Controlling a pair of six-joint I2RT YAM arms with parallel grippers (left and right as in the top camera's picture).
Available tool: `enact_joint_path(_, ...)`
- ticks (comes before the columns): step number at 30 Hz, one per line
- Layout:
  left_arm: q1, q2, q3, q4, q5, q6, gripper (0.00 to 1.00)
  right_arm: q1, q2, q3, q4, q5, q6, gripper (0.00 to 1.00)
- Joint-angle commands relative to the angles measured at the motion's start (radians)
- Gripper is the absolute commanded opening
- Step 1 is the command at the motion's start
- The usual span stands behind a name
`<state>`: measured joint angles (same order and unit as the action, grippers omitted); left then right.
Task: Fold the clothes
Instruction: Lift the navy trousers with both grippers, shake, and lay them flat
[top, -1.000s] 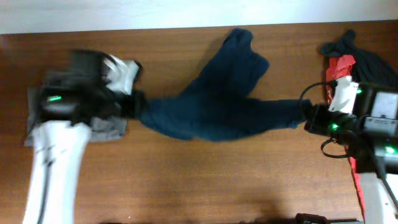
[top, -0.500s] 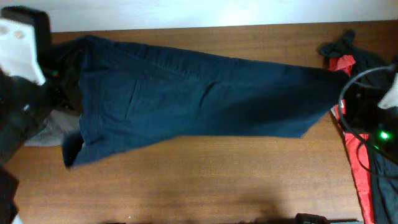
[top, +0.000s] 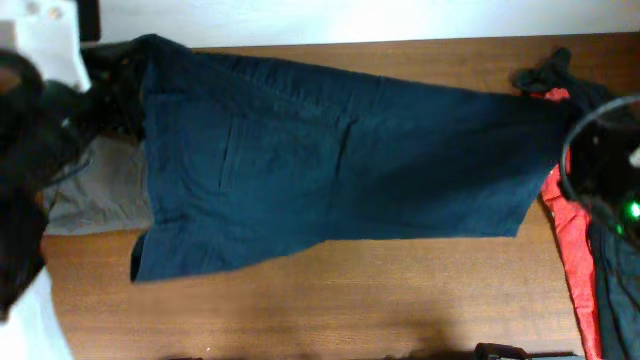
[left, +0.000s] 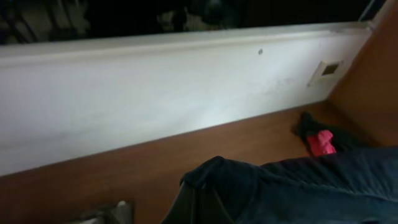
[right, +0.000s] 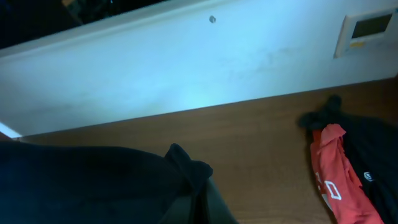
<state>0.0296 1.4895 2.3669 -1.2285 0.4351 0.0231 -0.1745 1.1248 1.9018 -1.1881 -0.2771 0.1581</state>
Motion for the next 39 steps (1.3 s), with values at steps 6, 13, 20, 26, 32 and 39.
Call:
enact_joint_path(6,0.006,0.281,0.003,0.291,0.317,-0.056,0.00,-0.009,0.238,0.011,0.288,0.019,0.007,0.04)
enact_joint_path(13,0.019,0.397,0.019,0.864,0.549,-0.339,0.00,-0.010,0.317,0.022,0.674,-0.022,0.006,0.04)
enact_joint_path(20,0.039,0.393,0.039,0.594,0.689,-0.262,0.00,-0.009,0.287,0.034,0.427,-0.030,-0.018,0.04)
enact_joint_path(26,0.032,0.394,0.039,0.023,0.488,0.024,0.02,-0.009,0.301,0.032,0.055,-0.030,-0.127,0.05)
enact_joint_path(32,-0.009,0.393,0.039,-0.281,0.154,0.089,0.08,-0.008,0.335,0.032,-0.252,-0.029,-0.234,0.20)
enact_joint_path(39,-0.015,0.393,0.039,-0.438,0.009,0.089,0.08,-0.008,0.335,0.032,-0.362,-0.026,-0.241,0.26)
